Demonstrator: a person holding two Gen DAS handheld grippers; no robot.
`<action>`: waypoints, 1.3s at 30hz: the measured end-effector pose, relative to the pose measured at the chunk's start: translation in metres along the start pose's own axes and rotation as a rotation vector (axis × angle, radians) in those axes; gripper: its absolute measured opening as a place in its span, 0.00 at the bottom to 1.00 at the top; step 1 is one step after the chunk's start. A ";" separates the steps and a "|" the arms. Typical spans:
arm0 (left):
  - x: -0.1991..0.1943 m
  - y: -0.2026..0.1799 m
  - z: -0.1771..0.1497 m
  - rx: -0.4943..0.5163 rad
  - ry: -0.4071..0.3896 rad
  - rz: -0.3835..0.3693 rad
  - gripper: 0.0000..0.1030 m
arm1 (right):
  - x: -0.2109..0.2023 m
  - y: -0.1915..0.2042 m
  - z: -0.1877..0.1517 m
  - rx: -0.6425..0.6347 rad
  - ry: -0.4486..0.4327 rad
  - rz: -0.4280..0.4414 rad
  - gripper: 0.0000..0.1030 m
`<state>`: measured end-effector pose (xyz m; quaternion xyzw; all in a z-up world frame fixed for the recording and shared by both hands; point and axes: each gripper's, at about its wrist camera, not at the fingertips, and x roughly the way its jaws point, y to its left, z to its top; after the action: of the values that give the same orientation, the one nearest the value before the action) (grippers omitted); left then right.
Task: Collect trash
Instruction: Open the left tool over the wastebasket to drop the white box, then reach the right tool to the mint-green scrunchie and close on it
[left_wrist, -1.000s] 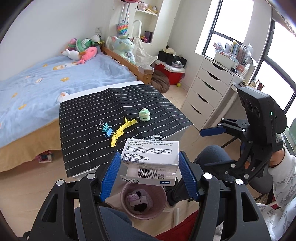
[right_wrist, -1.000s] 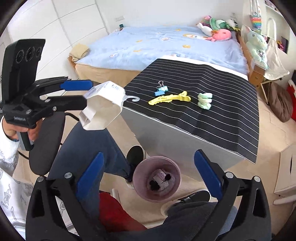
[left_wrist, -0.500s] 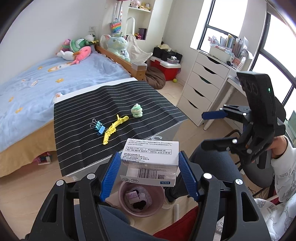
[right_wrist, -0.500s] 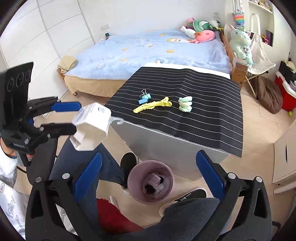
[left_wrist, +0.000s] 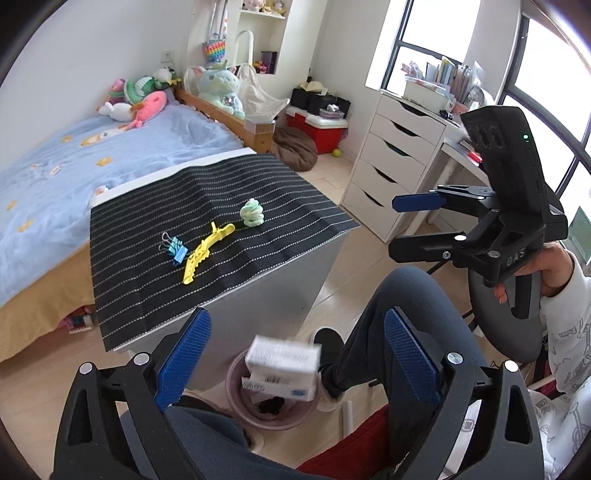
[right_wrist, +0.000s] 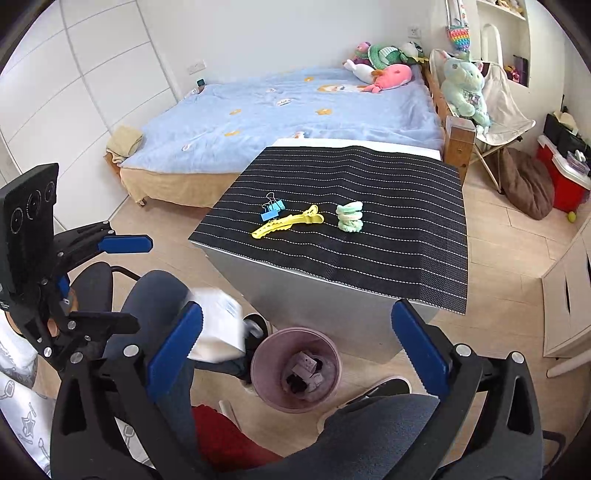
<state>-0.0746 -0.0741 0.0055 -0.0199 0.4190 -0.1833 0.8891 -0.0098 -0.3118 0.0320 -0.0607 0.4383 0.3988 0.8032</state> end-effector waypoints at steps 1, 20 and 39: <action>0.001 0.001 0.000 -0.006 0.002 0.007 0.91 | 0.000 0.000 0.000 -0.001 0.001 0.001 0.97; -0.002 0.024 -0.001 -0.094 -0.037 0.100 0.93 | 0.009 0.001 -0.001 0.003 0.014 0.006 0.97; -0.005 0.064 0.018 -0.162 -0.090 0.137 0.93 | 0.041 -0.014 0.053 -0.058 0.047 -0.040 0.97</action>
<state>-0.0443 -0.0152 0.0089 -0.0713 0.3926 -0.0868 0.9128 0.0469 -0.2730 0.0298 -0.1020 0.4442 0.3938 0.7983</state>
